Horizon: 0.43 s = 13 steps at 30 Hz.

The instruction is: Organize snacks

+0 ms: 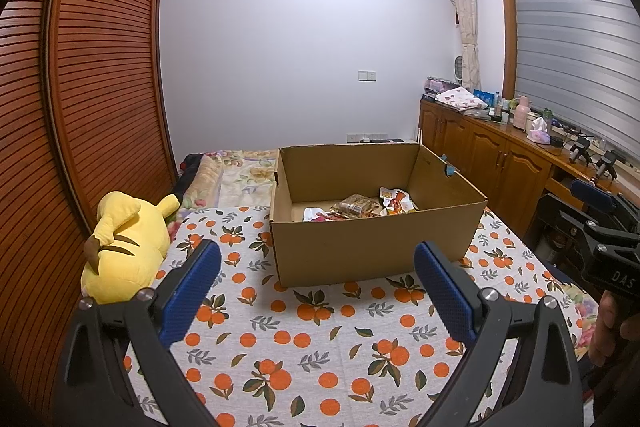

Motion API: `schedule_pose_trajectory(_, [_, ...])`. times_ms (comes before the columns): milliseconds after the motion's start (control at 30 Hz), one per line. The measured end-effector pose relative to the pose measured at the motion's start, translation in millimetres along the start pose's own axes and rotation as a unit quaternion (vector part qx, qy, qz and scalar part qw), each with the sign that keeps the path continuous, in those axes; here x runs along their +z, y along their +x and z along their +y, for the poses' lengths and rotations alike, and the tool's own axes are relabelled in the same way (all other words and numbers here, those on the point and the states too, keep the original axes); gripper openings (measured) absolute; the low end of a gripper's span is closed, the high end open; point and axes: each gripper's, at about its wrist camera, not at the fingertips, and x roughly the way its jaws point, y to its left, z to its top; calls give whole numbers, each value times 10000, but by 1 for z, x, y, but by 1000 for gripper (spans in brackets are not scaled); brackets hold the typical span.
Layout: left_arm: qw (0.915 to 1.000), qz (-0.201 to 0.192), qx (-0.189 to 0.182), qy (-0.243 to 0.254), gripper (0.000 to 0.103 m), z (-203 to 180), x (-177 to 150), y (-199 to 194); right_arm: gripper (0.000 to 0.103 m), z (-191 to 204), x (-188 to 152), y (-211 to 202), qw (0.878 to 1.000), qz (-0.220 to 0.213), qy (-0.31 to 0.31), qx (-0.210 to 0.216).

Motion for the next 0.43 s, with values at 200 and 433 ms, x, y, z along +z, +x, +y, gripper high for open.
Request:
schedule_pose_trajectory(200, [10000, -4, 2, 7, 98, 0, 0, 0, 94, 1, 0, 0, 10000, 5, 0, 0])
schedule_pose_trajectory(433, [10000, -2, -2, 1, 98, 0, 0, 0, 94, 0, 0, 0, 10000, 14, 8, 5])
